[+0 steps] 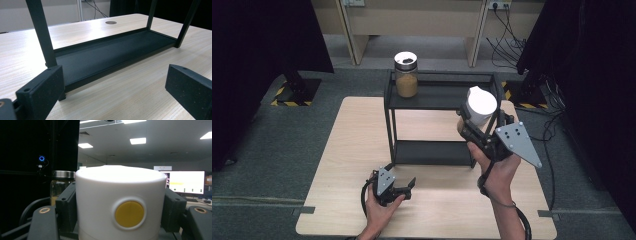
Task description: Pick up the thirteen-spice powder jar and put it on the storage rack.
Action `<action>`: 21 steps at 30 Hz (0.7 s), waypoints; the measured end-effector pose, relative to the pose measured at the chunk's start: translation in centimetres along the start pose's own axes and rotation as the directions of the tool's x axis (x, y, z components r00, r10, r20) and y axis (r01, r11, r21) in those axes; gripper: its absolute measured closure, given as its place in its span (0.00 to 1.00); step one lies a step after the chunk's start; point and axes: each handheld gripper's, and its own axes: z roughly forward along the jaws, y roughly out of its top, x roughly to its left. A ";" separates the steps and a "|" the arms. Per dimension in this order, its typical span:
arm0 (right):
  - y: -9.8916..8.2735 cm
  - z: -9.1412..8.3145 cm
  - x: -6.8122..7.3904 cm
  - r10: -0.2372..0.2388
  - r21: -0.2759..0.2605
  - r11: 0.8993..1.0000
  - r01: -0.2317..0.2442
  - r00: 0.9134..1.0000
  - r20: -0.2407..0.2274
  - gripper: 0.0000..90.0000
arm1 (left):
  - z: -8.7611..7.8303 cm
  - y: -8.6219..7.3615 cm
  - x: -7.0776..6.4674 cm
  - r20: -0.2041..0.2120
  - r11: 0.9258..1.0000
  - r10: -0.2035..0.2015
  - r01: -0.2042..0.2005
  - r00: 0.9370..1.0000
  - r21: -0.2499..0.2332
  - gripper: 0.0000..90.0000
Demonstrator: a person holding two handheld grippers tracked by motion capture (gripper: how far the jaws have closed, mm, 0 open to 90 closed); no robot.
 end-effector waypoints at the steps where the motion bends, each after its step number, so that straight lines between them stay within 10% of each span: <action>1: 0.2 0.1 0.0 -0.002 -0.001 1.000 0.002 1.000 0.000 0.34 | 0.0 0.0 0.0 0.000 1.000 0.001 -0.001 1.000 0.000 0.02; 21: 1.7 2.2 -0.1 -0.020 0.000 1.000 0.020 1.000 0.011 0.34 | 0.0 0.0 -0.1 -0.001 1.000 0.007 -0.007 1.000 0.000 0.02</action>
